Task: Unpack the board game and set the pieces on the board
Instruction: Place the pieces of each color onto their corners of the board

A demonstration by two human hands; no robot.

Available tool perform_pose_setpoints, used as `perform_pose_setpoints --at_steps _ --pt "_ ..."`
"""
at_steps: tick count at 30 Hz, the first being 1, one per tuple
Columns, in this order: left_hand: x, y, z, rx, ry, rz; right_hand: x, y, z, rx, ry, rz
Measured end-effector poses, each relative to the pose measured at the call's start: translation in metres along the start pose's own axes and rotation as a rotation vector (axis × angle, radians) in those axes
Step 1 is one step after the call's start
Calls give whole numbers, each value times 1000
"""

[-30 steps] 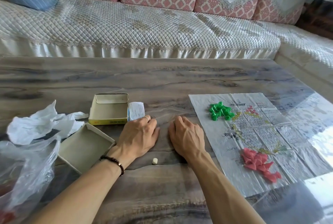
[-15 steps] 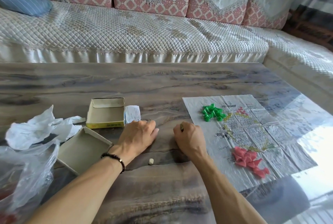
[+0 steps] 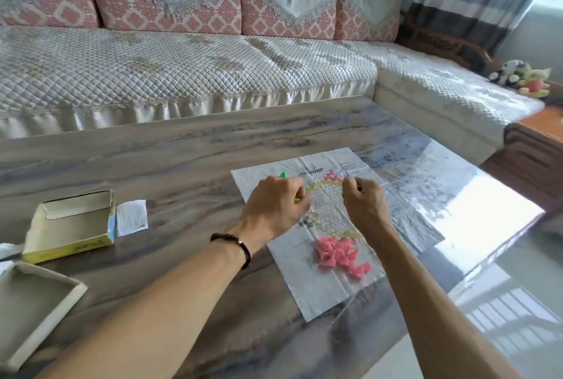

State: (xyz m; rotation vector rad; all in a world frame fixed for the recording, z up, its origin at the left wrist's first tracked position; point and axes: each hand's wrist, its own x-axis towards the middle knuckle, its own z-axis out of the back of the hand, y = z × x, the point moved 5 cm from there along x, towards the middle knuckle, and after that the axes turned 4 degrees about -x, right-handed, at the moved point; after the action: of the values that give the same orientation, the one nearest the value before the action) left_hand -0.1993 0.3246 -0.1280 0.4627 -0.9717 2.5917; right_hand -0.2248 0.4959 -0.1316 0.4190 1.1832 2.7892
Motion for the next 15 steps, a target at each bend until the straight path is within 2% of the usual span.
perform_pose_setpoints --at_steps 6,11,15 --pt "62 -31 -70 -91 105 63 39 -81 45 47 -80 -165" --pt "106 -30 -126 -72 166 153 74 -125 44 17 -17 -176" --pt "136 -21 -162 -61 151 228 110 -143 29 -66 52 -177"
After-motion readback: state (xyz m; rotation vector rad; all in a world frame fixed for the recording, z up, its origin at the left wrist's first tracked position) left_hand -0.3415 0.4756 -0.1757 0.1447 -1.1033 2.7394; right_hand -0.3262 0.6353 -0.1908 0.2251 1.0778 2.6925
